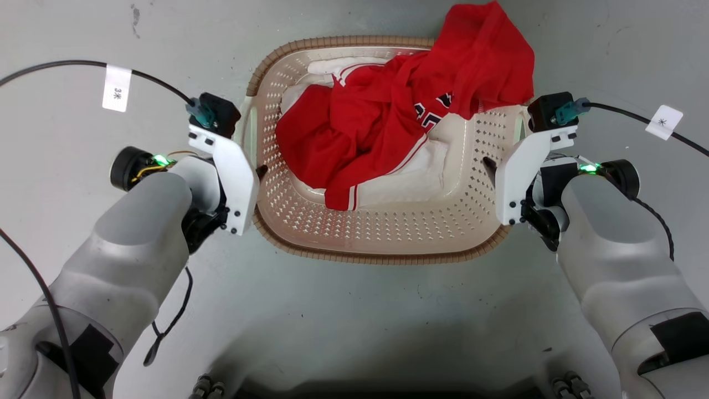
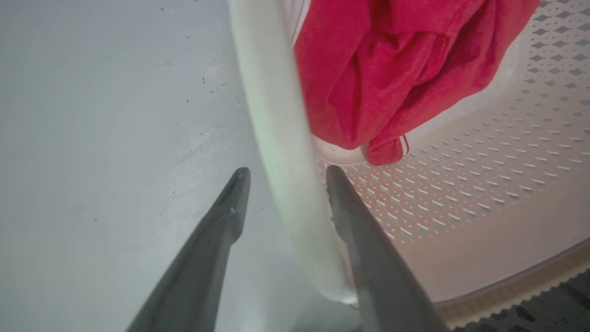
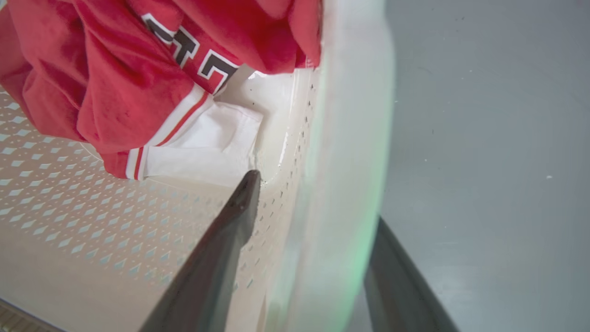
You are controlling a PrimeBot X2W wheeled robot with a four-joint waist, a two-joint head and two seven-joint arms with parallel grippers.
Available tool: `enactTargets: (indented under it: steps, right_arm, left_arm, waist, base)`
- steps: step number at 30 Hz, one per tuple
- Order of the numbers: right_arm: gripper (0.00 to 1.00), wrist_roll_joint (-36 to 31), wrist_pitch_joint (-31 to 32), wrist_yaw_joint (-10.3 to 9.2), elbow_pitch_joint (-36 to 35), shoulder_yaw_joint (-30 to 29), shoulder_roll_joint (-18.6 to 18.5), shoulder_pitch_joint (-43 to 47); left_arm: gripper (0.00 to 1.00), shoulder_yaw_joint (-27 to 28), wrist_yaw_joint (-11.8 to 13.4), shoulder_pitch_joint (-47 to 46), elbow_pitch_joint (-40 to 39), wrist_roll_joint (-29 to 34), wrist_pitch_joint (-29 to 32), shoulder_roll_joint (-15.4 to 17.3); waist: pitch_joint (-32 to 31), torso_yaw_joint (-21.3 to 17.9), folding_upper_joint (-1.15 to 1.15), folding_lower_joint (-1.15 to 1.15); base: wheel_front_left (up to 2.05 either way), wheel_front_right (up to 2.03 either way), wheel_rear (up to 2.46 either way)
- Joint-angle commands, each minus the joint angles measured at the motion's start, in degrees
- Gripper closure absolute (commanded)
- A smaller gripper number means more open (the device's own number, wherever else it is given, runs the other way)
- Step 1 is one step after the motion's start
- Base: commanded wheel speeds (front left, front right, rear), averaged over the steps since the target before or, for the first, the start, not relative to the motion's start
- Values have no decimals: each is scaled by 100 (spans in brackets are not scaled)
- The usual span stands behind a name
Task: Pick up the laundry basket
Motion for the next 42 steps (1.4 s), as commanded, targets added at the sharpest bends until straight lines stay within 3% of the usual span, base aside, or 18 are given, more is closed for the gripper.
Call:
enactTargets:
  steps: [1, 2, 15, 28, 42]
  right_arm:
    - [18, 30, -33, -3, 21, 18, -5, -133]
    - [100, 30, -37, -2, 31, 30, -5, -143]
    - [100, -217, 174, -2, 145, 73, -35, -118]
    - [100, -183, 2010, -5, 193, 348, -56, 181]
    - [100, 767, 3570, -4, -267, 1139, -82, 696]
  left_arm:
    - [100, -43, 16, -15, 25, -77, 32, 23]
    - [100, -75, 17, -29, 22, -136, 40, 25]
    - [100, -582, 15, -32, -101, -736, 42, 120]
    - [100, -999, 15, 385, -639, -1673, 1105, 552]
    - [100, -1145, 16, 904, -1095, -2250, 2378, 1012]
  waist:
    - [9, 6, 0, 0]
    - [15, 11, 0, 0]
    - [-192, 6, 0, 0]
    - [-1569, -134, 0, 0]
    - [-3198, -326, 0, 0]
  base:
    - [0, 0, 0]
    - [0, 0, 0]
    - [0, 0, 0]
    - [0, 0, 0]
    - [0, 0, 0]
